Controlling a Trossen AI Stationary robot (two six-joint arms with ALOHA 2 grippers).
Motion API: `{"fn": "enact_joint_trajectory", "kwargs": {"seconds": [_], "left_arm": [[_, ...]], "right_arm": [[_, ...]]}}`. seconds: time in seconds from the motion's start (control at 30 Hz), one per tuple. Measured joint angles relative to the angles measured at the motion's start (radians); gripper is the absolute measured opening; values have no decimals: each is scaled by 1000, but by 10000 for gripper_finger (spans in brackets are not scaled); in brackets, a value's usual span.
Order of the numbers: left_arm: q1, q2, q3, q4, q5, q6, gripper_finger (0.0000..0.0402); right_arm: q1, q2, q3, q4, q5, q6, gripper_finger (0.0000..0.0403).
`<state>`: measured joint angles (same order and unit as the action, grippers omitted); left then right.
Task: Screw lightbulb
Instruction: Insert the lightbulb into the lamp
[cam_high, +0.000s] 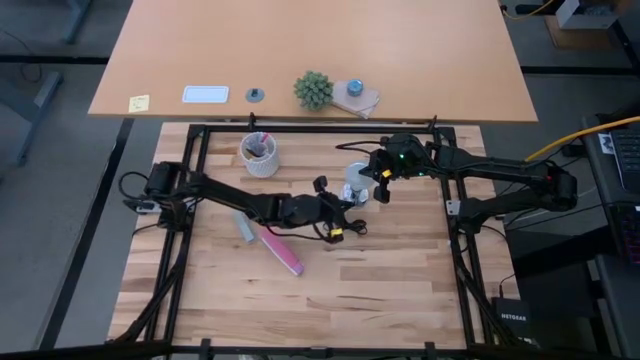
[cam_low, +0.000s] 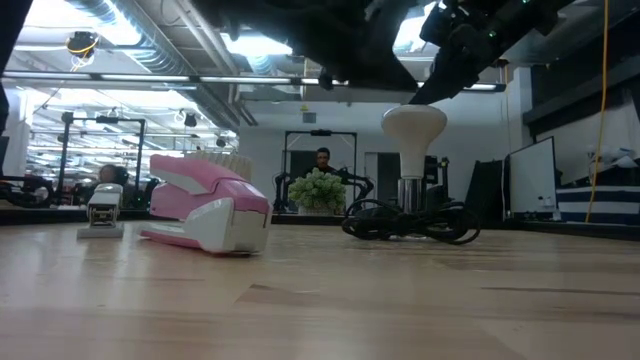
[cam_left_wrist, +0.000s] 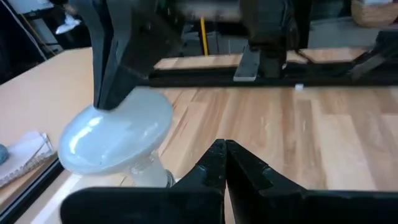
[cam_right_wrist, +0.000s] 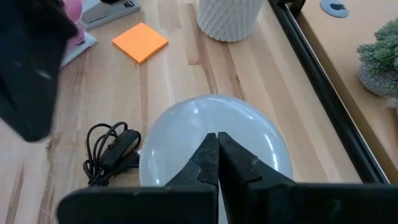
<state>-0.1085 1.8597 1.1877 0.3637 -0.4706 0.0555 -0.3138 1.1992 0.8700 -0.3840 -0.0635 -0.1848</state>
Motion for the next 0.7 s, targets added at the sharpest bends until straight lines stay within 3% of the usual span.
{"fn": "enact_joint_trajectory", "kwargs": {"seconds": [0.7], "left_arm": [[100, 47, 0, 70, -42, -11, 0]], "right_arm": [[-2, 0, 0, -1, -52, 0, 2]]}}
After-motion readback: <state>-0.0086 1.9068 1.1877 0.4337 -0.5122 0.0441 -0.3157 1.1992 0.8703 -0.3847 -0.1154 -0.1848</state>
